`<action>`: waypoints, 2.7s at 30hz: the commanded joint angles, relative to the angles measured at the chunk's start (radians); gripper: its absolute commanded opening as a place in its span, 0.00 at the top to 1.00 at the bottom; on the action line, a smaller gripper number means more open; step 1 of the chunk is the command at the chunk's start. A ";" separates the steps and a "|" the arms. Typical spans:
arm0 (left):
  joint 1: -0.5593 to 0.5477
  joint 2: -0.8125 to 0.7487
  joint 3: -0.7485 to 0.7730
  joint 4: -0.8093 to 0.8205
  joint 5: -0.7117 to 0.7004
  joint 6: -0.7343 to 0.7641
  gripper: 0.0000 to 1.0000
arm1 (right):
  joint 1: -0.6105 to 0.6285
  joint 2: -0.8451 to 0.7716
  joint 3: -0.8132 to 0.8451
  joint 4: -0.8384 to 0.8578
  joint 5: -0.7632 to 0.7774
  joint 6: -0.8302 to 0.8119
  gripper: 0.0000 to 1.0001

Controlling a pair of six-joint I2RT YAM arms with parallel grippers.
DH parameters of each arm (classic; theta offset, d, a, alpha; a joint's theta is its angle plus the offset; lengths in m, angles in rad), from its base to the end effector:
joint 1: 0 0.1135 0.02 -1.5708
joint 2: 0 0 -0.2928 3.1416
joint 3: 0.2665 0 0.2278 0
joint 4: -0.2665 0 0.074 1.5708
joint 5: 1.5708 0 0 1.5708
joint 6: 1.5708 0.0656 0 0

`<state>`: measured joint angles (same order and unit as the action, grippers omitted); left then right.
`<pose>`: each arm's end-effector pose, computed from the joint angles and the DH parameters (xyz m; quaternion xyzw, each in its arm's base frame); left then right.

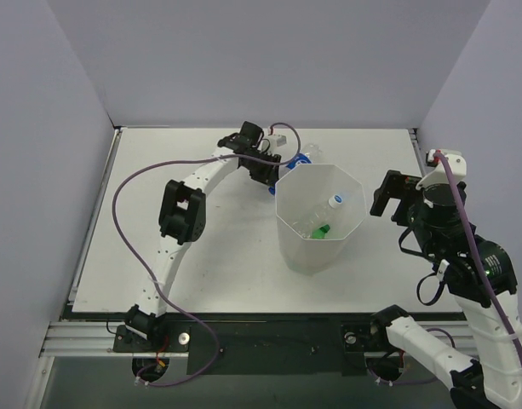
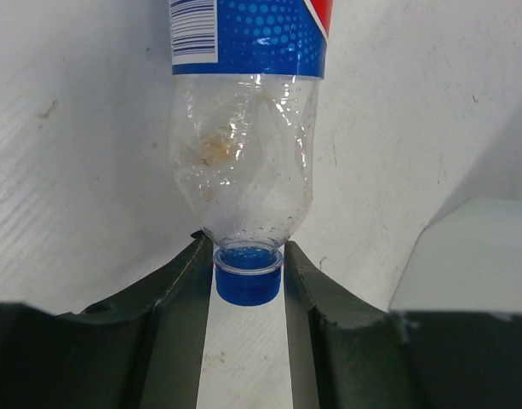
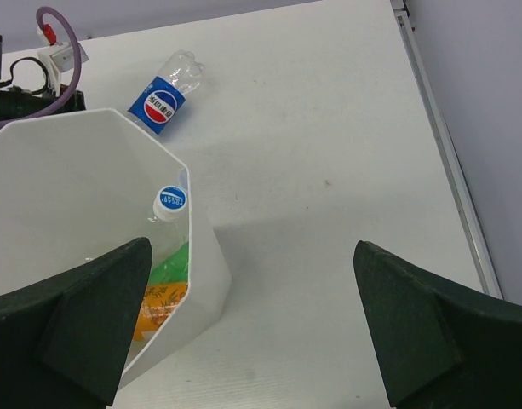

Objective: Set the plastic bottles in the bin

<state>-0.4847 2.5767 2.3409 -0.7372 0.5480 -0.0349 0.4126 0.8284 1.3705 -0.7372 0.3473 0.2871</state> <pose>0.4868 -0.2950 0.1698 0.2828 0.8791 -0.3227 0.2075 0.1120 0.0246 0.4677 0.0618 0.7664 0.0889 0.6332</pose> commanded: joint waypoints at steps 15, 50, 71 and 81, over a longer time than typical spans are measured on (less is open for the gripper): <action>0.034 -0.627 -0.287 -0.064 -0.168 -0.005 1.00 | -0.005 -0.115 -0.116 0.125 -0.062 0.027 0.00; -0.374 -1.017 -0.454 -0.027 -0.264 0.086 0.61 | -0.005 -0.143 -0.165 0.114 -0.025 0.012 0.00; -0.371 -1.243 -0.575 0.289 -0.624 -0.106 0.03 | -0.006 -0.117 -0.159 0.078 0.029 0.119 0.00; 0.069 -1.284 -0.802 0.296 -0.316 -0.529 0.03 | -0.044 -0.023 -0.125 0.032 -0.096 0.194 0.00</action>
<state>-0.5007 1.2793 1.6131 -0.4553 0.1314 -0.3828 0.3851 0.7891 1.2198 -0.6792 0.2558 0.4236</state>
